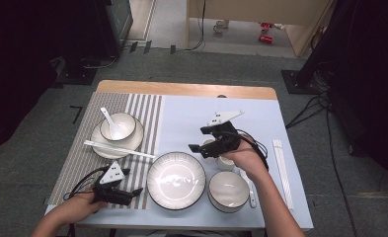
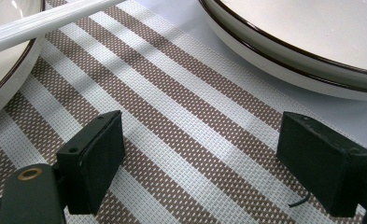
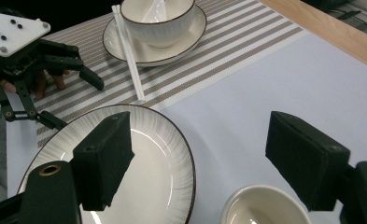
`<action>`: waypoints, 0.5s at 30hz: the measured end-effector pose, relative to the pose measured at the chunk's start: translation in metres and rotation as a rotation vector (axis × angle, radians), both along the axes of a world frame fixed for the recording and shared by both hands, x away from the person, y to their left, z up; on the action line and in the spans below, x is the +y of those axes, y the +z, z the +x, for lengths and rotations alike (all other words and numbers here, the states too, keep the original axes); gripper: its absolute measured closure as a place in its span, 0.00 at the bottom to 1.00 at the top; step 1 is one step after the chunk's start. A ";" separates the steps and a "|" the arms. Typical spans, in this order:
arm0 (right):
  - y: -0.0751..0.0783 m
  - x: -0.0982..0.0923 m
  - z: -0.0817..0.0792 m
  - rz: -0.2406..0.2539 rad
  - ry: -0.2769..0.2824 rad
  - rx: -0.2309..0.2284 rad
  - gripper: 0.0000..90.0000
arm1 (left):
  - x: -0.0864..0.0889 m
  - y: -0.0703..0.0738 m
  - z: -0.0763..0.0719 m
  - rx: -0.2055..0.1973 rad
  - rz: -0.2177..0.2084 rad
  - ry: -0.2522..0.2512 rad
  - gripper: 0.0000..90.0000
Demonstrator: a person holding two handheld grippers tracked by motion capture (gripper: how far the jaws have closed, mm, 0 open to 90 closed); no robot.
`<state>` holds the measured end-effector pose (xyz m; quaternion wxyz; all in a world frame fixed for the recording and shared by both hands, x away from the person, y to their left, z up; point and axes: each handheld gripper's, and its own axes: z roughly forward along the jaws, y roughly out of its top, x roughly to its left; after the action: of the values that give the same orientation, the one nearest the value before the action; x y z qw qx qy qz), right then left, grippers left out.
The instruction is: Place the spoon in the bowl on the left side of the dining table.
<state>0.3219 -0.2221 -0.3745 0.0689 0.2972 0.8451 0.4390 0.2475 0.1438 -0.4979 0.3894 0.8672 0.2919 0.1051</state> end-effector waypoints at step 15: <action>-0.010 -0.039 -0.008 0.026 -0.076 -0.012 0.25 | 0.000 0.000 0.000 0.001 -0.002 0.000 0.17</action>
<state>0.3144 -0.2608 -0.3849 0.0869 0.3274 0.8270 0.4487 0.2475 0.1439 -0.4979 0.3902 0.8668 0.2923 0.1046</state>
